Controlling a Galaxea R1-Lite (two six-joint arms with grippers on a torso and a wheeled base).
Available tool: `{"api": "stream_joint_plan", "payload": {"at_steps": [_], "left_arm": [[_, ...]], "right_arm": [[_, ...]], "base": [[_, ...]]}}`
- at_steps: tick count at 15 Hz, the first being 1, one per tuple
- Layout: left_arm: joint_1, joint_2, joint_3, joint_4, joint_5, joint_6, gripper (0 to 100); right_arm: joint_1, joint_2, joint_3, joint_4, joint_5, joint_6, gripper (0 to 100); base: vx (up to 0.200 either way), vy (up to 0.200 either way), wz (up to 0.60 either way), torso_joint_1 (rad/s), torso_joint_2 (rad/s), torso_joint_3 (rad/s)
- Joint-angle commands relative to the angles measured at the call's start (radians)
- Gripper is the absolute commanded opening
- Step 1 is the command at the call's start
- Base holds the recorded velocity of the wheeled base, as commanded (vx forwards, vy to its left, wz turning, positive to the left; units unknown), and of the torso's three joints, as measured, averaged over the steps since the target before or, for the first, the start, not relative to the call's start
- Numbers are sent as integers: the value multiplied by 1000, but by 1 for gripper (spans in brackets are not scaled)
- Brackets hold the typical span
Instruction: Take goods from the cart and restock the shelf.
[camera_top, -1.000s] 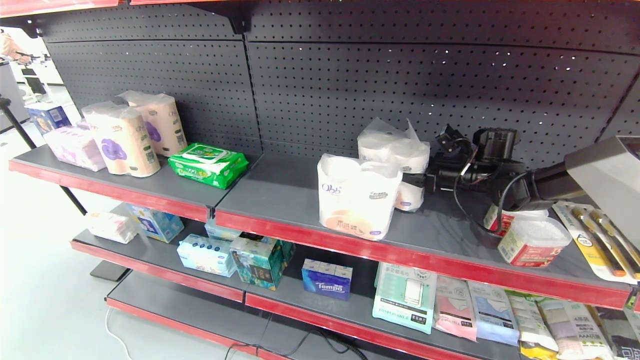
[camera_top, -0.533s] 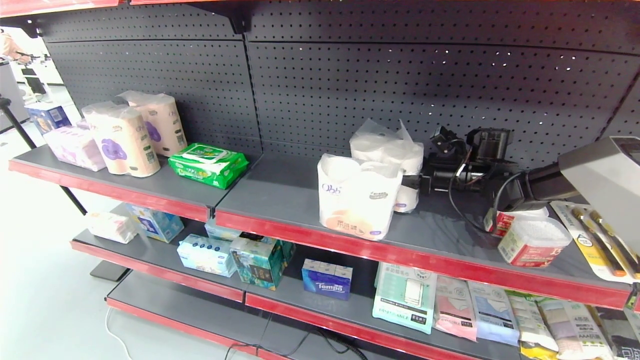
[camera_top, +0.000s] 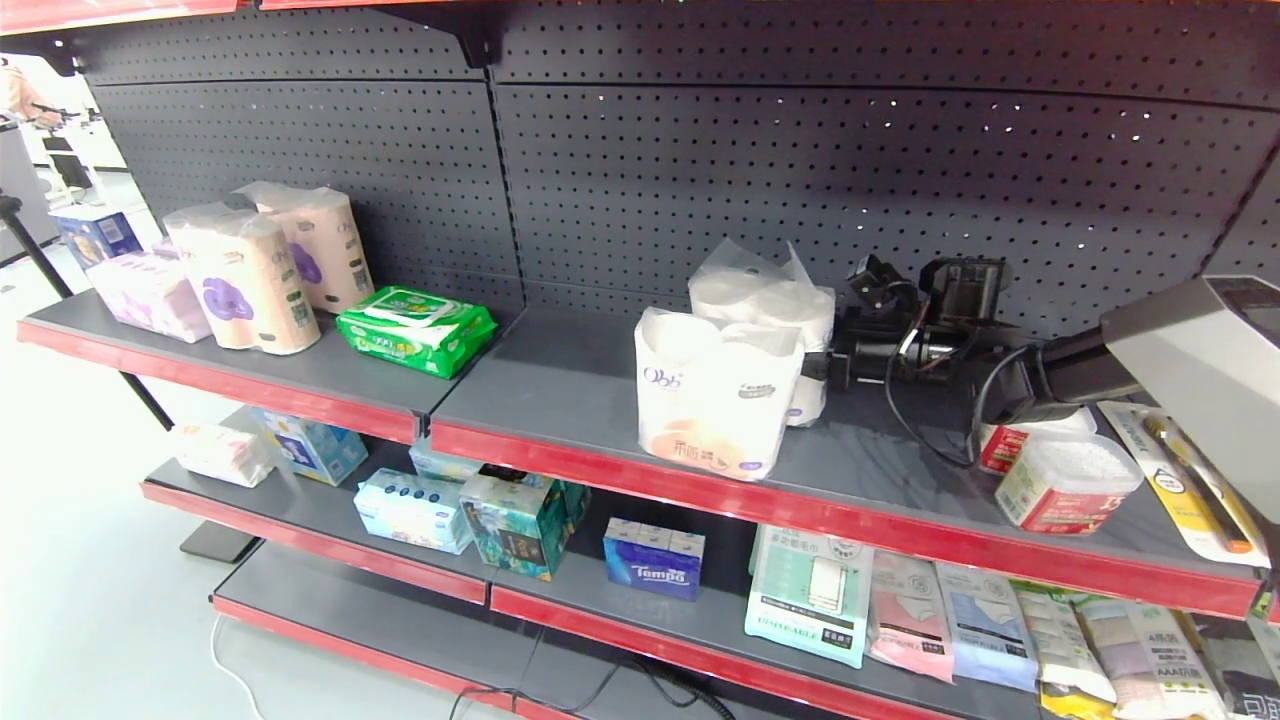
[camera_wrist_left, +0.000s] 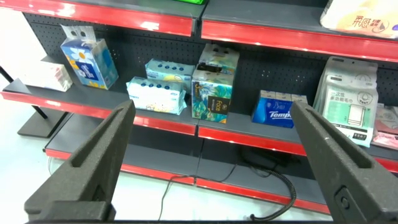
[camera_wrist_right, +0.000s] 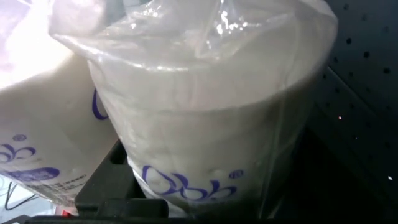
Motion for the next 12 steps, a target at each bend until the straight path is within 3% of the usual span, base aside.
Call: {"api": "stream_joint_plan", "payload": {"at_steps": [1,12], "left_arm": [[0,1,0,-1,1,0,100],[0,1,0,-1,1,0,100]], "right_arm": [[-1,5,-1,-1,0,3,0],[2,45,-69,1,91,64,0]], "base": [[0,0,0,0,0,0],[0,0,0,0,0,0]]}}
